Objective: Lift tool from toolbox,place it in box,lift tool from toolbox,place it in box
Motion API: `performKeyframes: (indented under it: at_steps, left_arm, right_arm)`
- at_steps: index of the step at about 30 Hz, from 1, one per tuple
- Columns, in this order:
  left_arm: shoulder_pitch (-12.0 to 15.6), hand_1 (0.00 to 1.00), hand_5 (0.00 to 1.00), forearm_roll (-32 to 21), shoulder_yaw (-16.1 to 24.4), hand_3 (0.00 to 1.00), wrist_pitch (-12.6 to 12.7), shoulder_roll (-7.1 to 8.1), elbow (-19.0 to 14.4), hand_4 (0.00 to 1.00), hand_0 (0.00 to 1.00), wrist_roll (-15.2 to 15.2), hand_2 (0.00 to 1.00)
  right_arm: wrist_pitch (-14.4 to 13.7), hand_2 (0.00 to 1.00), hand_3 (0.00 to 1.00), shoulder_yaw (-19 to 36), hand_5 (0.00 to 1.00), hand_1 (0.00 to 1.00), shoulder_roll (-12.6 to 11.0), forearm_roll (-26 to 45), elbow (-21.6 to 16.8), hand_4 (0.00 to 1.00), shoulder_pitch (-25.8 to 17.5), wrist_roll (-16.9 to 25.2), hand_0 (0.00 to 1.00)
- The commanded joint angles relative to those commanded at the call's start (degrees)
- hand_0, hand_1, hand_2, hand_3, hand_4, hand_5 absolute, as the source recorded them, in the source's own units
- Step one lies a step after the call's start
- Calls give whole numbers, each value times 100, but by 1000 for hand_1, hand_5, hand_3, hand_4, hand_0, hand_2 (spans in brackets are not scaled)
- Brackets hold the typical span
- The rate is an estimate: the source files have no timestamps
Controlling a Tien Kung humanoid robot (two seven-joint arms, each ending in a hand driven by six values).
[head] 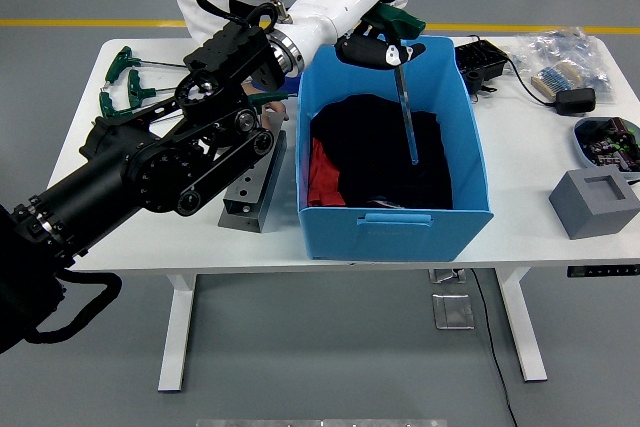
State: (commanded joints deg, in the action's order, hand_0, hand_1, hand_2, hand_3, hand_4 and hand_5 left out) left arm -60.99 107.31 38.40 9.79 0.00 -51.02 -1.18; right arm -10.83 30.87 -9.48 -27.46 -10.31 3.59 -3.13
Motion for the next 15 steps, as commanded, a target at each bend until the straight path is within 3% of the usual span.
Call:
performKeyframes:
  at_steps: [3, 14, 15]
  left_arm:
    - [-77, 64, 345, -30, -215, 171, 19, 0, 262, 687, 206, -61, 104]
    - [-406, 107, 350, -376, -1064, 213, -208, 0, 1196, 716, 214, -203, 135]
    - [-420, 193, 412, -411, -1107, 325, -218, 0, 1230, 767, 261, -207, 212]
  right_arm:
    - [7, 750, 596, 168, 652, 682, -3, -252, 0, 861, 20, -71, 713]
    - [7, 749, 597, -1, 653, 682, -56, -191, 0, 860, 34, -67, 713]
    - [8, 749, 596, -11, 654, 682, -59, -188, 0, 860, 38, -66, 714]
